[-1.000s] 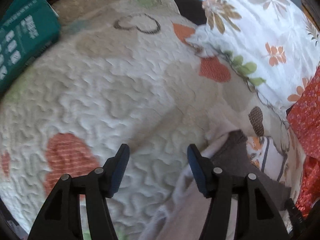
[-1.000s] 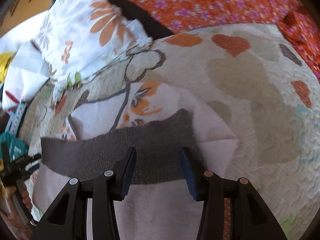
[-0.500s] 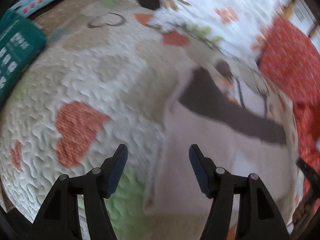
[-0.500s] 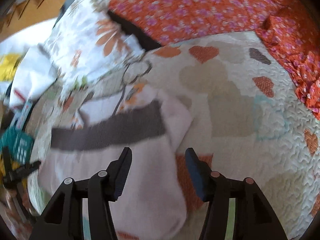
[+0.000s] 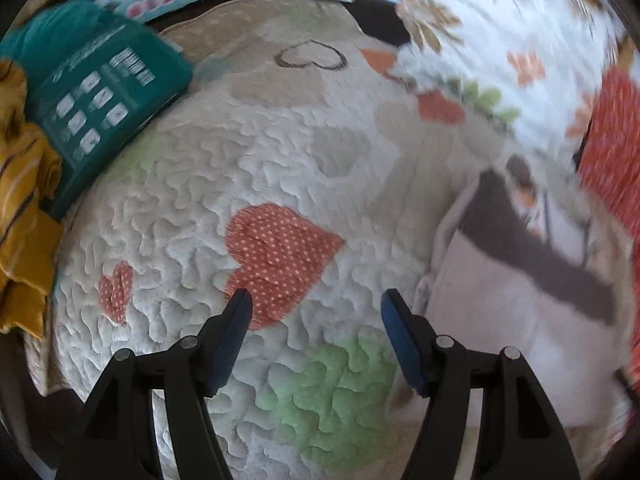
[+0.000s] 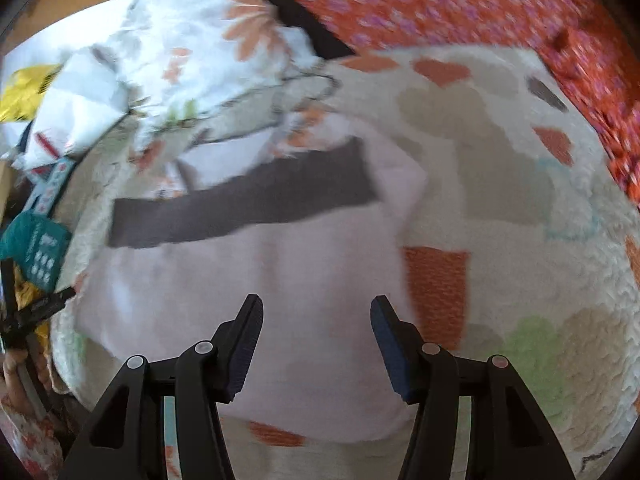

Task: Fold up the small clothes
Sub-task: 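Withdraw both tools and reposition them at the cardigan's hem, then grasp the cardigan hem with the right tool and lift it, then fold the hem up toward the collar with the right tool and release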

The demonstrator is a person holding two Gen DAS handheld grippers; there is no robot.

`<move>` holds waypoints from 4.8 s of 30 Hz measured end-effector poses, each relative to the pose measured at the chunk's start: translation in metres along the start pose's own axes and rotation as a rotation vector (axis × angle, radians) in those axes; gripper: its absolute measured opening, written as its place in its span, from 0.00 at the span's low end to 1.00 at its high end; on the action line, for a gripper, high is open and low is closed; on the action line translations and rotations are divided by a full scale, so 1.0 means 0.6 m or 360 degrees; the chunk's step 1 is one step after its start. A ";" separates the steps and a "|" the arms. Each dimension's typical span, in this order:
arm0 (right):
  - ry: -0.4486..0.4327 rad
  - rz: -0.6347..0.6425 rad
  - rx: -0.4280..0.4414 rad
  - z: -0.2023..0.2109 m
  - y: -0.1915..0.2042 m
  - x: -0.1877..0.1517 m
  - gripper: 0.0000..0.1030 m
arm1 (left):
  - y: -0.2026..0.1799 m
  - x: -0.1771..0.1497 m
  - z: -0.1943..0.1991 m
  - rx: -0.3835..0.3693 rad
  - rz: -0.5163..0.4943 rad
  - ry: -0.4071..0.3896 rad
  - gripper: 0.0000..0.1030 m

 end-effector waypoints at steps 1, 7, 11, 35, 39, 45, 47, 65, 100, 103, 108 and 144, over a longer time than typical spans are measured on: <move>-0.0006 0.0047 0.0016 -0.001 0.023 0.001 0.60 | 0.006 0.005 0.005 -0.0035 0.0037 0.0006 0.64; 0.0092 0.0365 0.0125 -0.060 0.203 -0.011 0.60 | 0.031 0.034 0.031 -0.0150 0.0174 -0.0014 0.64; 0.0114 0.0580 0.0203 -0.097 0.326 -0.026 0.63 | 0.053 0.058 0.043 -0.0229 0.0287 -0.0021 0.65; 0.0074 0.1000 -0.0037 -0.208 0.553 -0.011 0.78 | 0.083 0.125 0.177 0.0242 0.0121 -0.0729 0.71; 0.0094 0.0918 0.0012 -0.212 0.541 -0.009 0.81 | 0.071 0.122 0.177 0.0226 0.0097 -0.0725 0.71; 0.0083 0.0922 -0.0008 -0.213 0.542 -0.010 0.83 | 0.064 0.117 0.167 0.0203 0.0100 -0.0684 0.72; 0.0080 0.0922 -0.0009 -0.213 0.541 -0.010 0.84 | 0.063 0.116 0.164 0.0188 0.0107 -0.0669 0.72; -0.0057 0.1092 -0.0251 -0.227 0.576 0.019 0.78 | 0.073 0.120 0.144 0.0134 0.0171 -0.0560 0.72; -0.0060 -0.0119 -0.0068 0.019 0.006 -0.003 0.07 | -0.290 -0.097 0.052 -0.0228 -0.0397 -0.0112 0.72; -0.0100 -0.0100 -0.0034 0.035 0.003 0.004 0.06 | -0.358 -0.154 0.054 -0.0338 -0.0566 -0.0079 0.72; -0.0048 -0.0166 -0.0118 0.041 -0.043 -0.014 0.01 | -0.430 -0.229 0.047 -0.0451 -0.0756 0.0025 0.72; 0.0097 -0.0033 -0.0156 -0.094 -0.055 0.220 0.62 | -0.386 -0.210 0.000 -0.0583 -0.0567 0.0370 0.79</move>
Point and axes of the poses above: each gripper's, at about its wrist camera, not at the fingertips, and z roughly against the way its jaws point, y to its left, x to its top, the point moved 7 cm from there along -z, roughly the way its jaws point, and after that the axes turned 10 degrees about z, right-handed, at the moved point
